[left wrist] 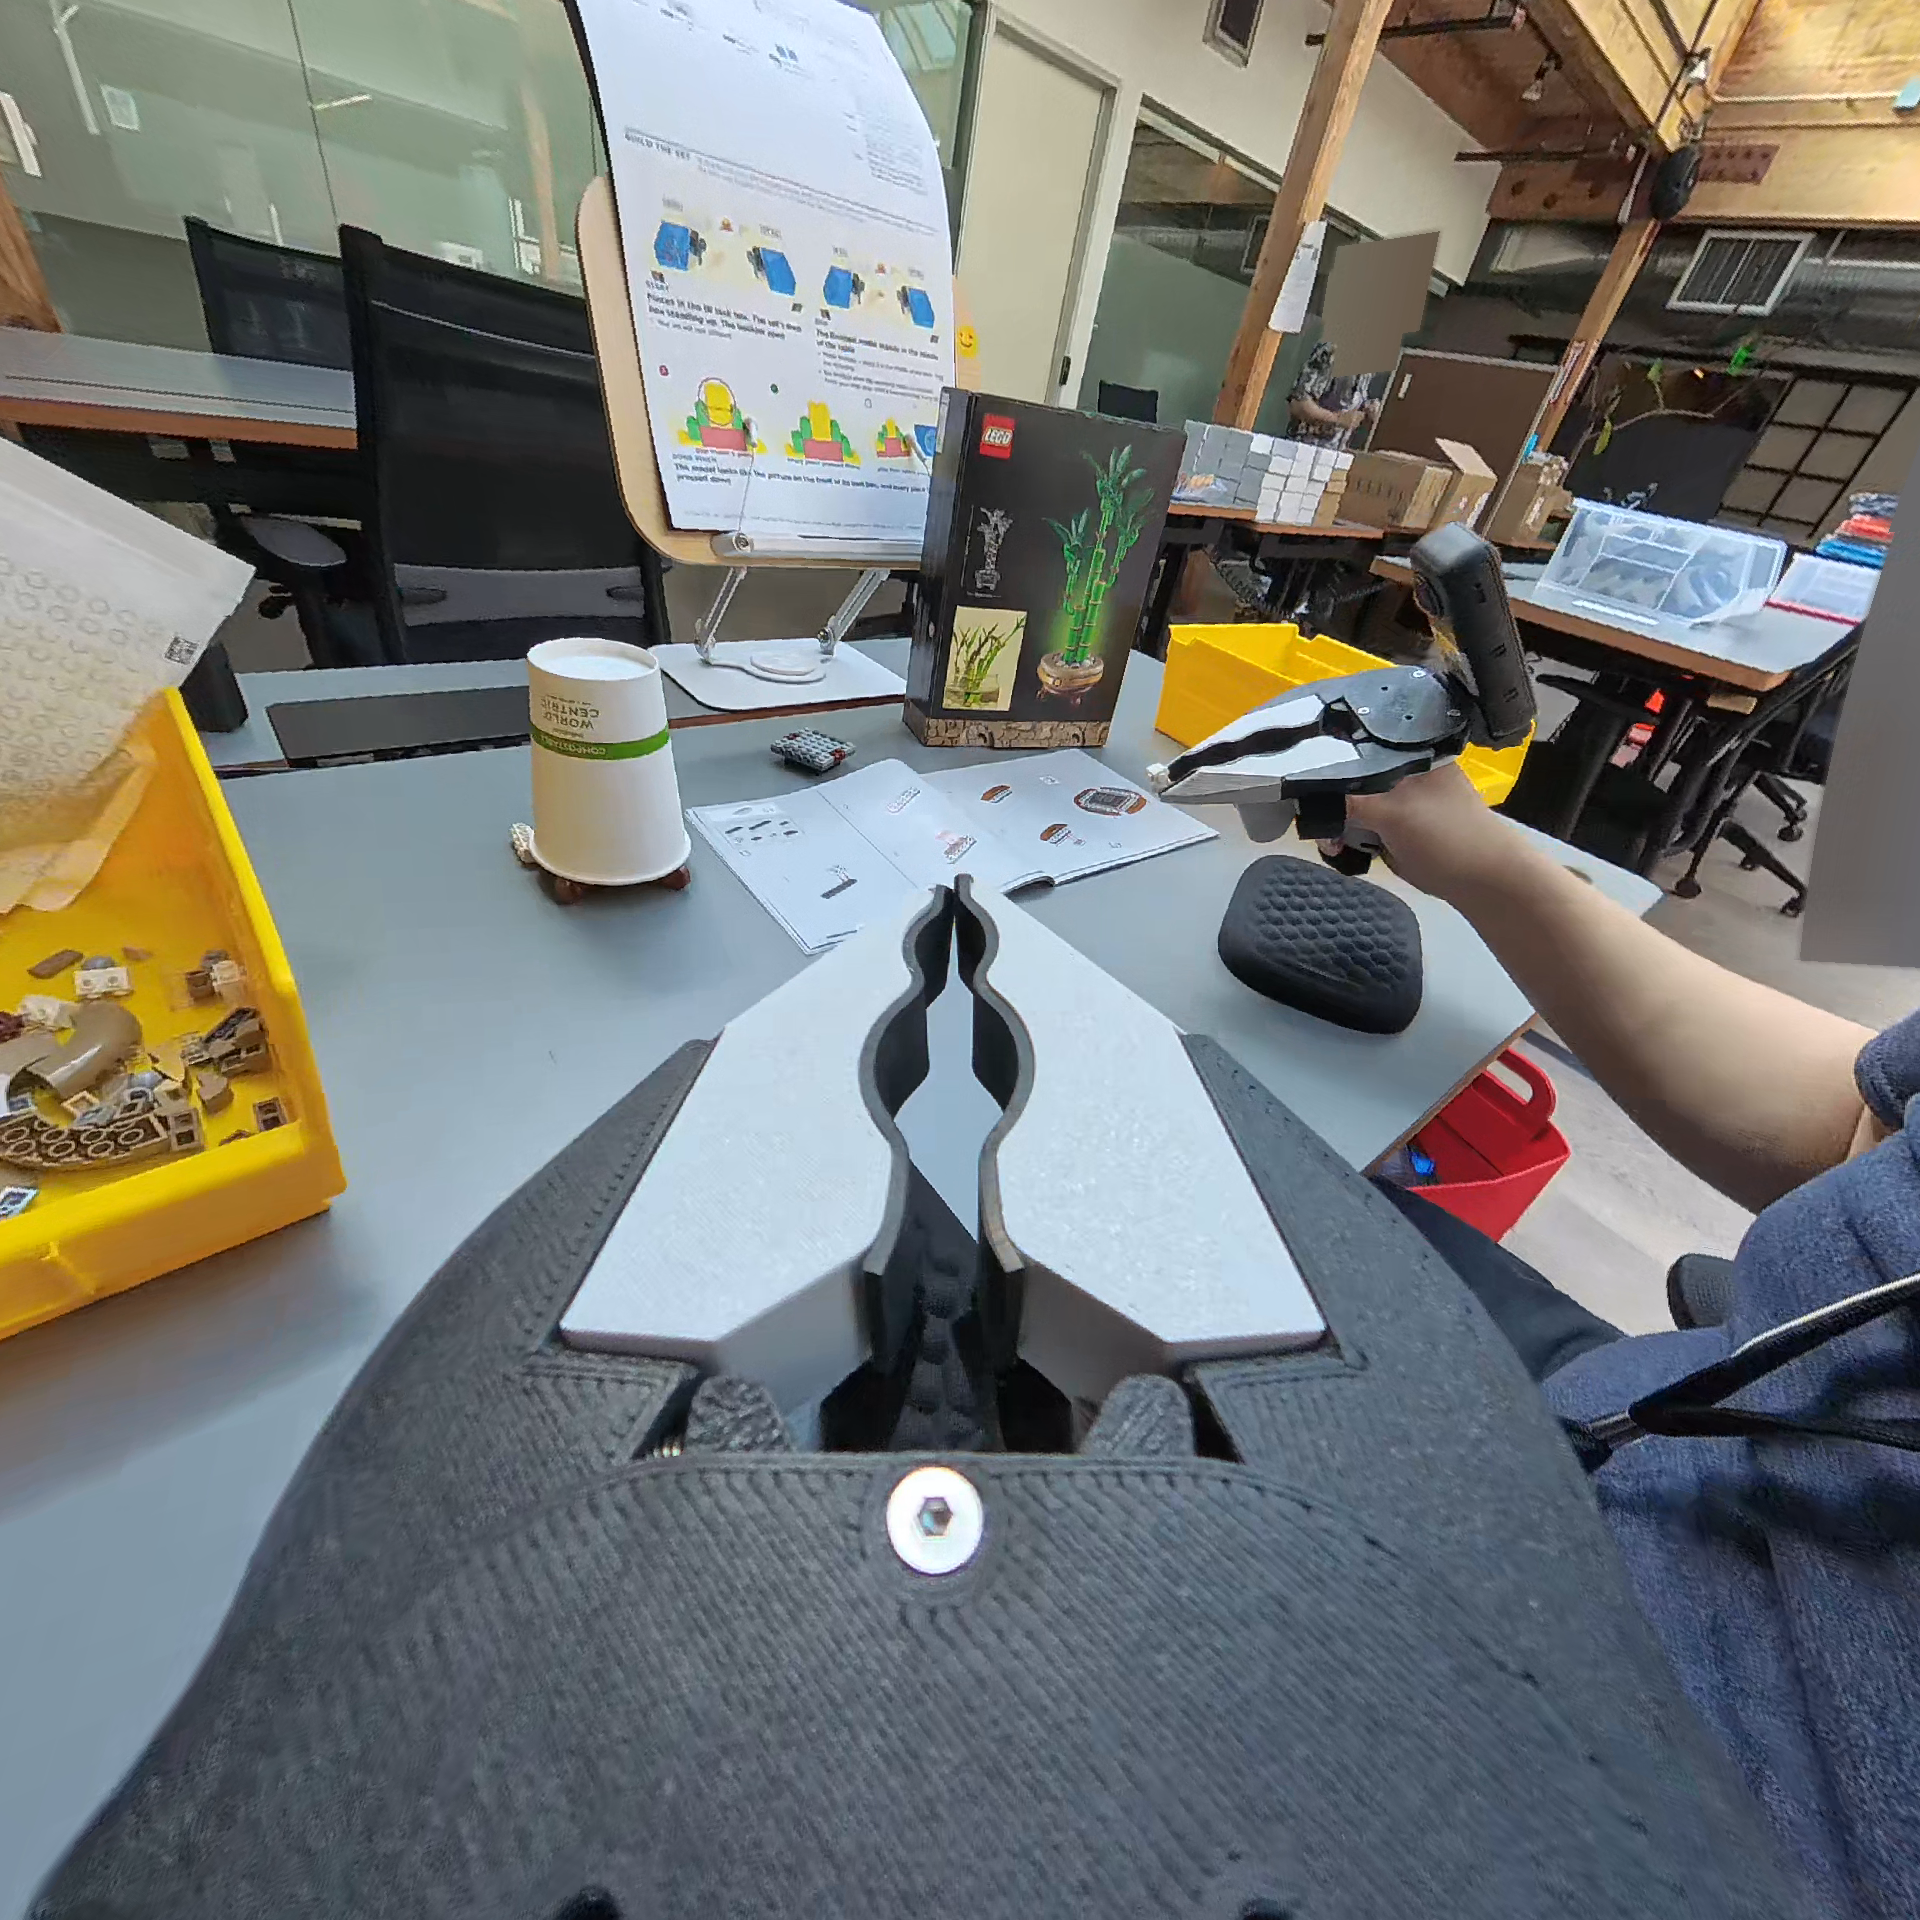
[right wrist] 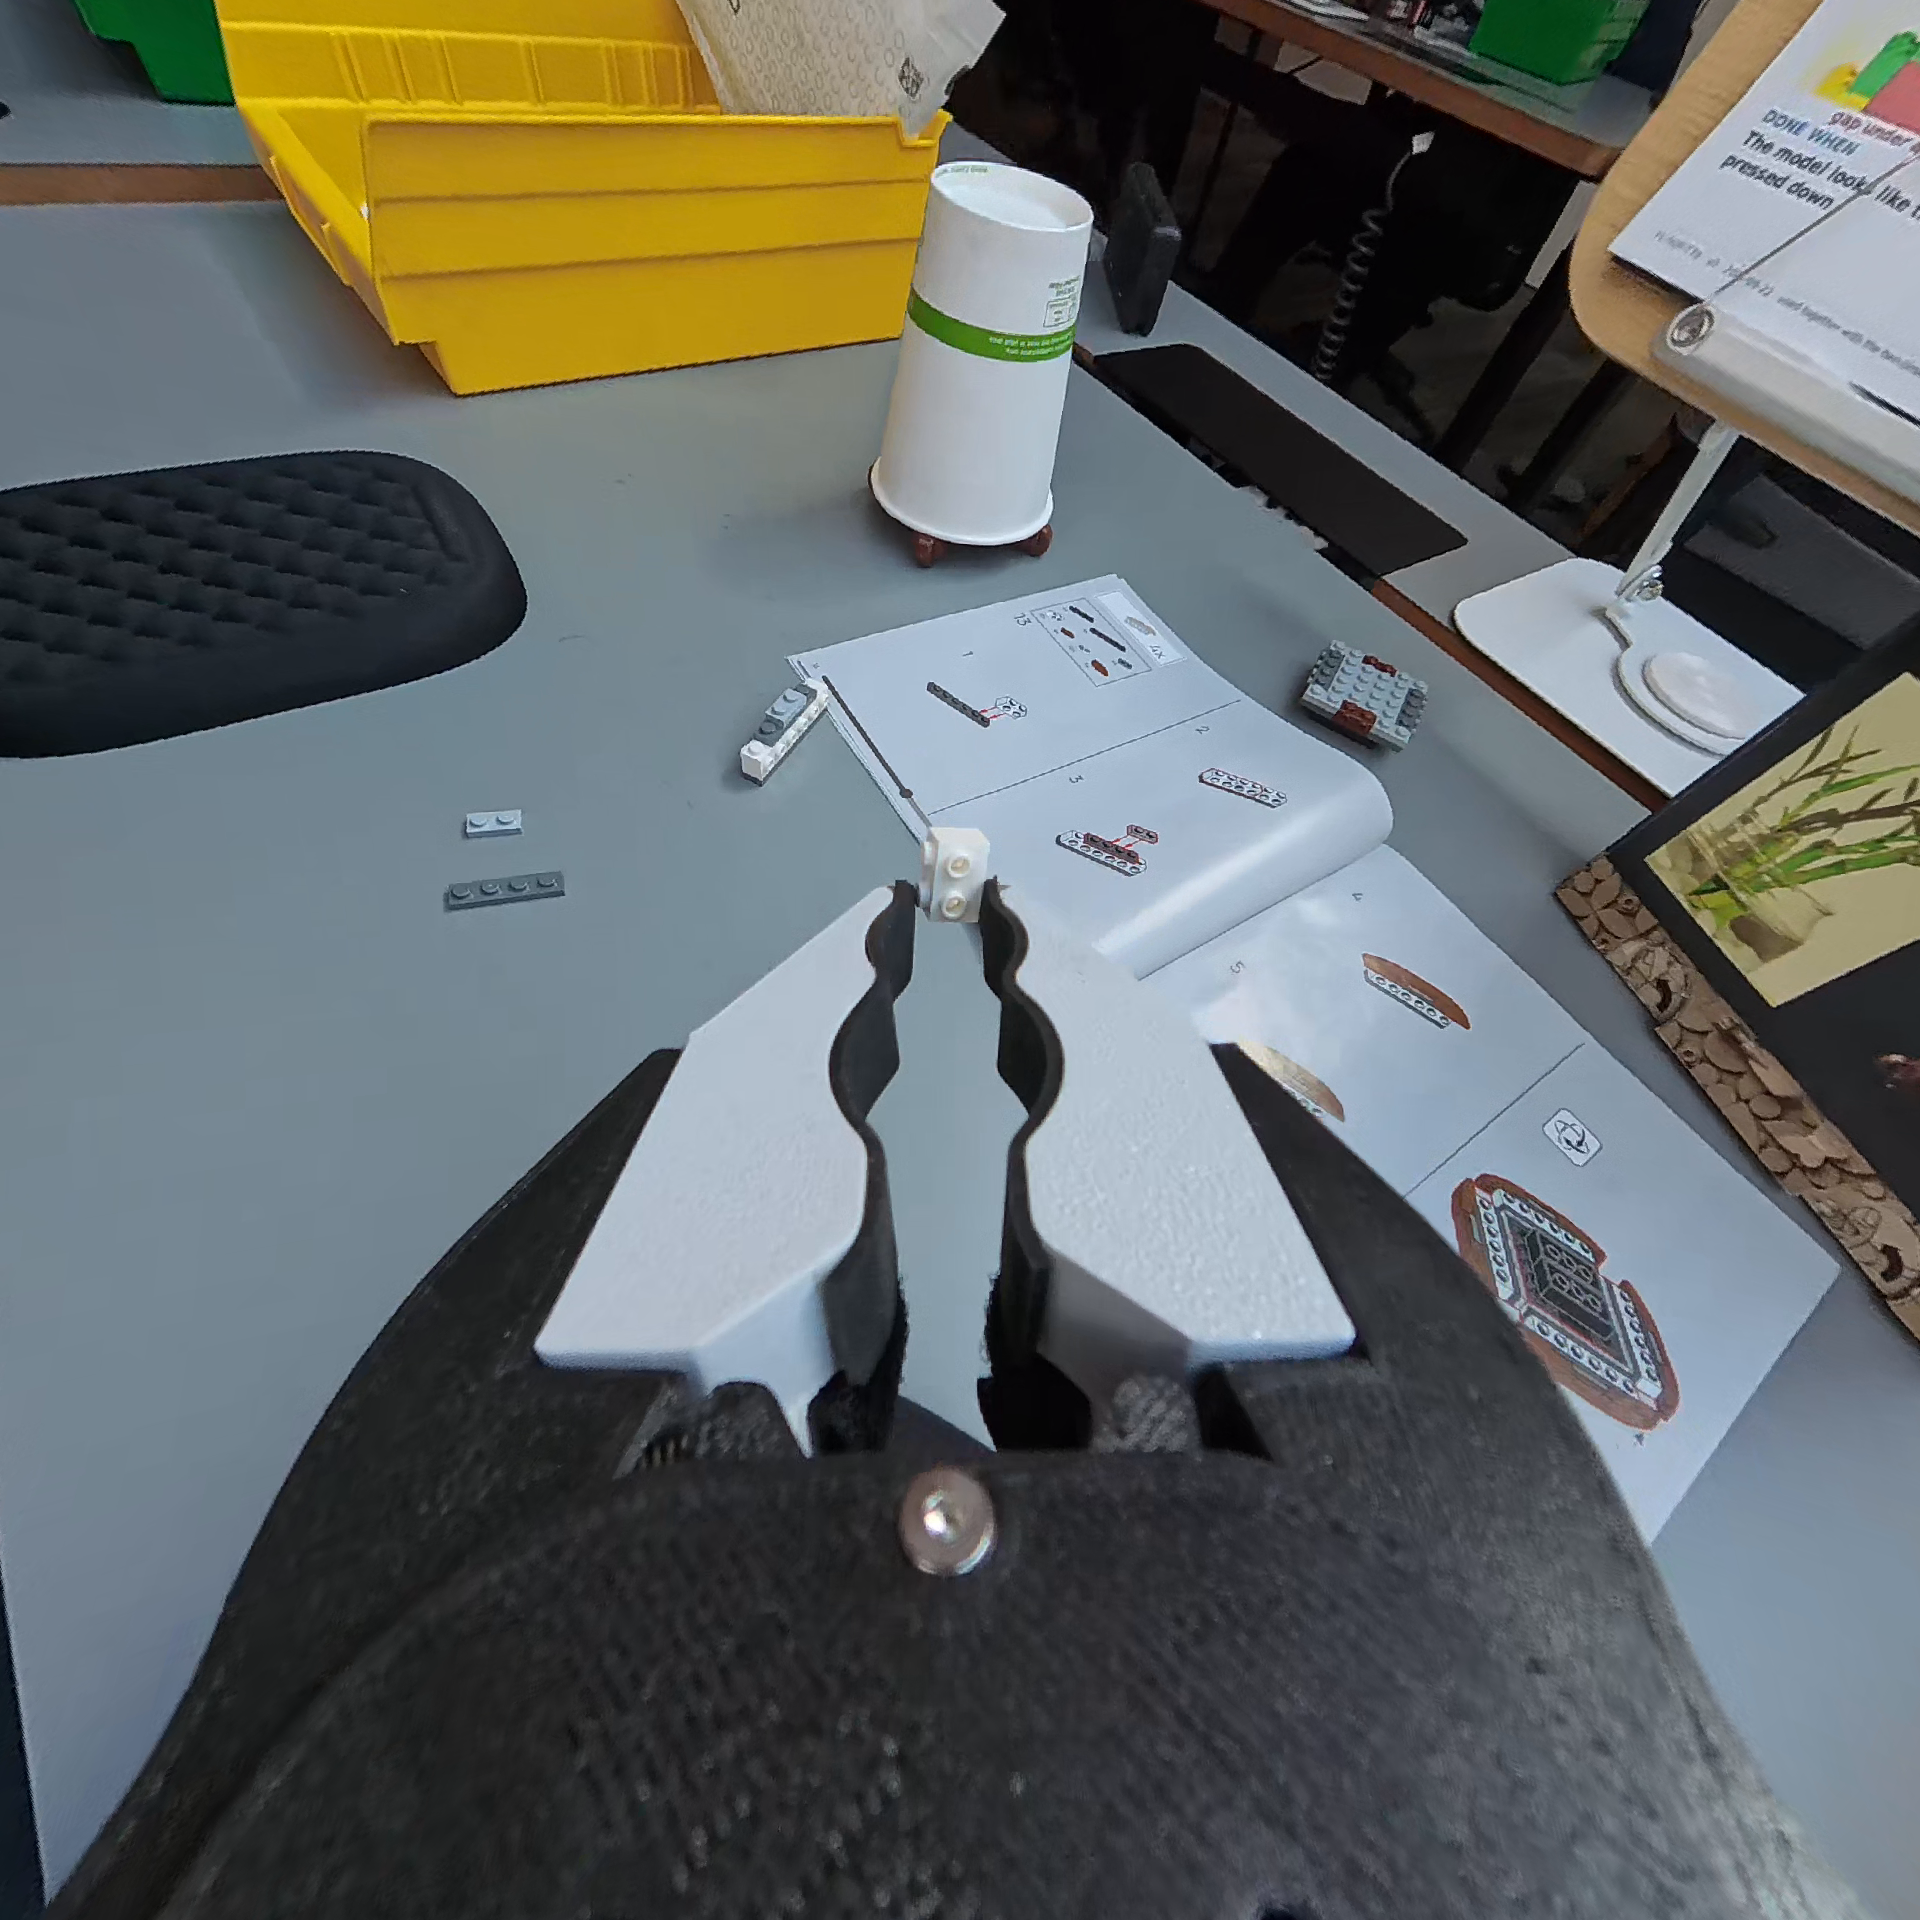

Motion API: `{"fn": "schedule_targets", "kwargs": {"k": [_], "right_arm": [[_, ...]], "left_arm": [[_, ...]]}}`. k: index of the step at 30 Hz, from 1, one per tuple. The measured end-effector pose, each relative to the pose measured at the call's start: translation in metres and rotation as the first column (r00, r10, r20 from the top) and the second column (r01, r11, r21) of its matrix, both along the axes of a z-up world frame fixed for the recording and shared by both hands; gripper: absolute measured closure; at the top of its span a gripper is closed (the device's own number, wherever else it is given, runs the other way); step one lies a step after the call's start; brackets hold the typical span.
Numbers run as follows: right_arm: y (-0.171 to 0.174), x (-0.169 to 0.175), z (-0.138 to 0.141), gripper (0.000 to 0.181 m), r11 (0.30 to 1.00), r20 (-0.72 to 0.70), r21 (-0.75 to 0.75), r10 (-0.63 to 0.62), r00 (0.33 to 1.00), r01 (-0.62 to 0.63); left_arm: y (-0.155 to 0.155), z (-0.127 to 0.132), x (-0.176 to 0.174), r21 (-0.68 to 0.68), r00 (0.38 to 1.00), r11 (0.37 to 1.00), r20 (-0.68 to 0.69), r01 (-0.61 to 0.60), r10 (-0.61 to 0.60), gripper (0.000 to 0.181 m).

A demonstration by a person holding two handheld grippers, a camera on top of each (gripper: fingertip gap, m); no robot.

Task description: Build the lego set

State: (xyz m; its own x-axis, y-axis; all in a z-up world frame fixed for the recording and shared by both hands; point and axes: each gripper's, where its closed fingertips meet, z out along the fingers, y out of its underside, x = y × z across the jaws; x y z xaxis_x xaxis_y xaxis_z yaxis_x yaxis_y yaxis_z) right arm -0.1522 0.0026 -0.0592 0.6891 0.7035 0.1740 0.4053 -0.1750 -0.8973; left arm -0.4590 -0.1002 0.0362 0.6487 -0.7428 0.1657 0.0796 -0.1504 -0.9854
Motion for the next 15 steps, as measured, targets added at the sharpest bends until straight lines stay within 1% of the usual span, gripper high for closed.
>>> {"fn": "schedule_targets", "kwargs": {"k": [2,4,7,11,15], "right_arm": [[-0.003,0.004,-0.001,0.170,1.000,-0.074,0.020,-0.019,0.997,0.021],[-0.008,0.002,-0.003,0.170,1.000,-0.144,0.026,0.003,0.990,0.001],[-0.007,0.011,-0.006,0.170,0.997,-0.144,0.074,-0.022,0.989,0.033],[-0.003,0.023,-0.005,0.170,0.992,-0.192,0.110,-0.035,0.981,0.057],[-0.002,0.032,0.003,0.170,0.988,-0.215,0.138,-0.037,0.976,0.068]], "left_arm": [[0.007,-0.002,0.008,-0.024,1.000,1.000,-0.021,0.013,-0.014,0.181],[0.015,-0.003,0.018,-0.058,0.999,0.998,-0.029,0.032,-0.034,0.181],[0.030,0.003,0.035,-0.095,0.996,0.993,-0.052,0.067,-0.072,0.181],[0.055,0.010,0.057,-0.073,0.983,0.995,-0.164,0.067,-0.078,0.181],[0.077,-0.001,0.083,-0.071,0.963,0.994,-0.252,0.079,-0.095,0.181]]}}
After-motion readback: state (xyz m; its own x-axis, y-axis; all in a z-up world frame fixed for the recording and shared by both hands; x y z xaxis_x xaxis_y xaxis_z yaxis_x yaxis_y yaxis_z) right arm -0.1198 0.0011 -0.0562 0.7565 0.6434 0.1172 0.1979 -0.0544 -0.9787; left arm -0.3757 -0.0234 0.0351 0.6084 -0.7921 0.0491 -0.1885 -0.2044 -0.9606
